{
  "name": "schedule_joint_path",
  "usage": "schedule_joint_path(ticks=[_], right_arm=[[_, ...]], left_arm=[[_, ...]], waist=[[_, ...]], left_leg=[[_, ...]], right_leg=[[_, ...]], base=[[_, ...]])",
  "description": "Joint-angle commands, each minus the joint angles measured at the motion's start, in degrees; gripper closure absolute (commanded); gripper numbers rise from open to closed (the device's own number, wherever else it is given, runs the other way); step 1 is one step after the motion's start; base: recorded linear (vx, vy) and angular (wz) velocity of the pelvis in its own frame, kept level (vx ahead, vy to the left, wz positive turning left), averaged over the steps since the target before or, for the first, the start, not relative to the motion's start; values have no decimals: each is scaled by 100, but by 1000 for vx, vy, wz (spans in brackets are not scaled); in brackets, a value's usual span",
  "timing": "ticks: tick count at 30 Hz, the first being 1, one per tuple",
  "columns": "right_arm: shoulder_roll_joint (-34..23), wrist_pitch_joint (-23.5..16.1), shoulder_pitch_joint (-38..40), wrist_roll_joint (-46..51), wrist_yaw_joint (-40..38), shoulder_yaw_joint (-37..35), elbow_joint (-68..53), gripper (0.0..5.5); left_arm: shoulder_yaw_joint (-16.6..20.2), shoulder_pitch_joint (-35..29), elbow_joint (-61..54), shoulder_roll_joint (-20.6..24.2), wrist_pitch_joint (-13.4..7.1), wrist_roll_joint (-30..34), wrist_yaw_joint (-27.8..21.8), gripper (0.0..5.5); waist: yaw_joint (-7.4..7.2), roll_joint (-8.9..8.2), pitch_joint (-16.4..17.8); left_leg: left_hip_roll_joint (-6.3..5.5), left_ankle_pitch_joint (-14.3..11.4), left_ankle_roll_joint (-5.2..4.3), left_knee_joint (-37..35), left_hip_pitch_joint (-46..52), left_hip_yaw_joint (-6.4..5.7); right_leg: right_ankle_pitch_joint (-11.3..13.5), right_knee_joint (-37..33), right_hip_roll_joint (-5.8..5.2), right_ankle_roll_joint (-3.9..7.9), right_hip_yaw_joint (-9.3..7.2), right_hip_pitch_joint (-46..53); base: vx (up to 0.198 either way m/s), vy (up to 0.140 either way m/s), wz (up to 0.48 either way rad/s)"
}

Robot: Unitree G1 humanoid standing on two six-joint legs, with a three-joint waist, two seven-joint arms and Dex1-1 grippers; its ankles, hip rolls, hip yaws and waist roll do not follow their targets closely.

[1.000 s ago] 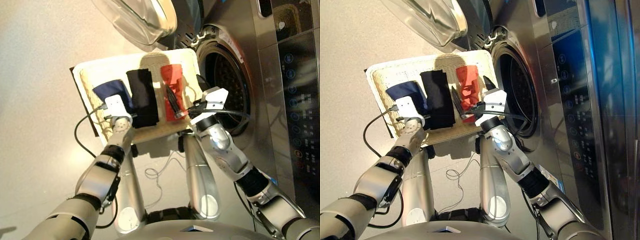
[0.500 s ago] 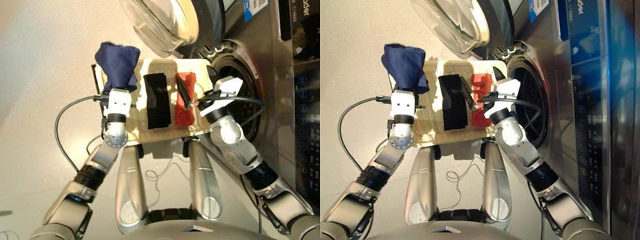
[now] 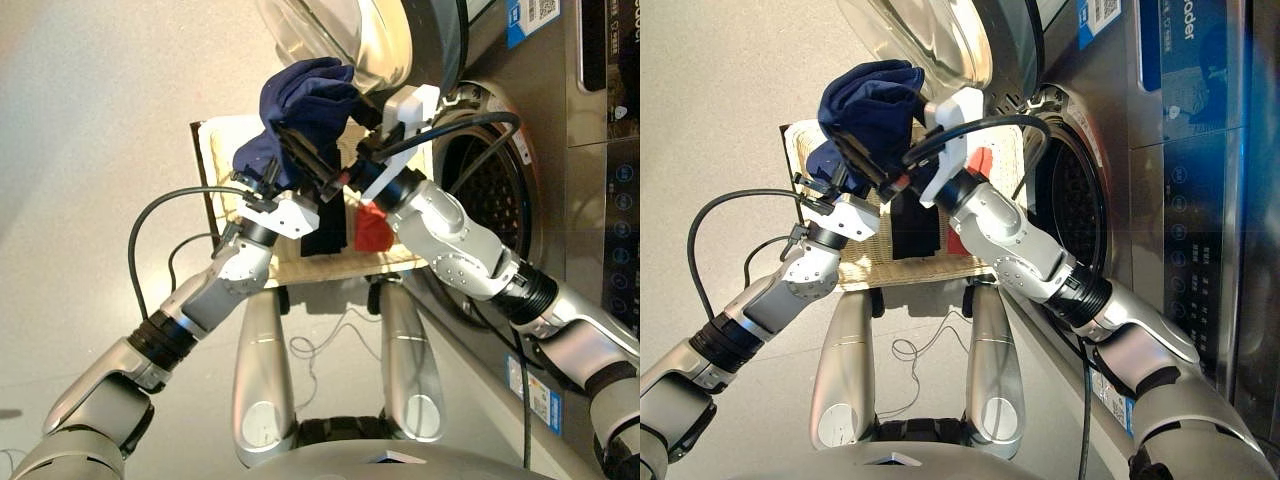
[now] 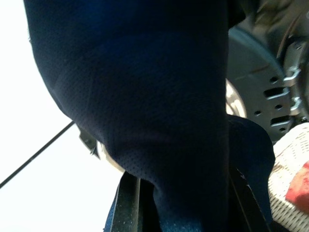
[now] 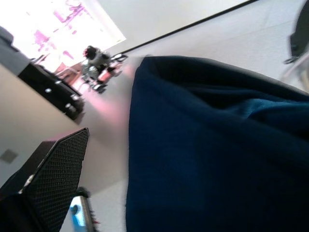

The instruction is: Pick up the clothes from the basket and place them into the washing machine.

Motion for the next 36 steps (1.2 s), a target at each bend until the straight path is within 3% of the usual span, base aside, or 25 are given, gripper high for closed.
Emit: schedule_joint_path(ticks=[1,16,17,18,19,26,28,36], right_arm=[[-173,-110,-530,176,241,16,-663,0],[108,-82,-182,-79,-215,-178,-101,0],[104,-112,-149,-112,-280,-224,-90,155],[99,-129,-109,-185,-328,-270,-94,423],[108,-149,-54,-250,-390,-335,-82,550],[515,-386,730,-1242,-1056,-1008,142,550],[352,-301,955,-1849,-1034,-1144,158,550],[656,-529,2366,-2783,-1695,-1906,607,550]], left_arm=[[-231,-265,-890,69,-454,322,64,550],[-215,-571,-1317,69,-360,645,481,550],[-225,-580,-1318,61,-349,658,511,550],[-230,-577,-1309,51,-337,671,524,550],[-225,-561,-1293,44,-325,667,549,550],[-151,-371,-1118,-112,-242,717,863,550],[12,-239,-1098,-127,-258,812,1007,550],[596,207,-1006,-356,-68,1088,1757,550]], waist=[[16,175,-75],[8,232,-75],[3,232,-75],[-1,236,-75],[-2,240,-75],[-17,269,-75],[-25,271,-75],[-84,327,-75]], left_leg=[[-88,-246,-75,-36,314,147],[-103,-211,-59,-11,175,151],[-104,-212,-57,-2,162,146],[-110,-214,-53,7,151,147],[-111,-215,-51,11,143,144],[-118,-265,-22,75,119,136],[-119,-268,-19,62,112,126],[-129,-278,-2,78,92,110]], right_leg=[[-213,130,25,-14,40,49],[-170,133,21,-26,34,-80],[-167,132,19,-25,36,-86],[-166,133,19,-25,38,-92],[-166,132,20,-25,37,-96],[-202,170,24,-27,46,-96],[-220,177,24,-32,42,-102],[-250,222,22,-33,68,-130]], base=[[0,0,0],[0,0,0],[0,0,0],[0,0,0],[0,0,0],[0,0,0],[0,0,0],[0,0,0]])
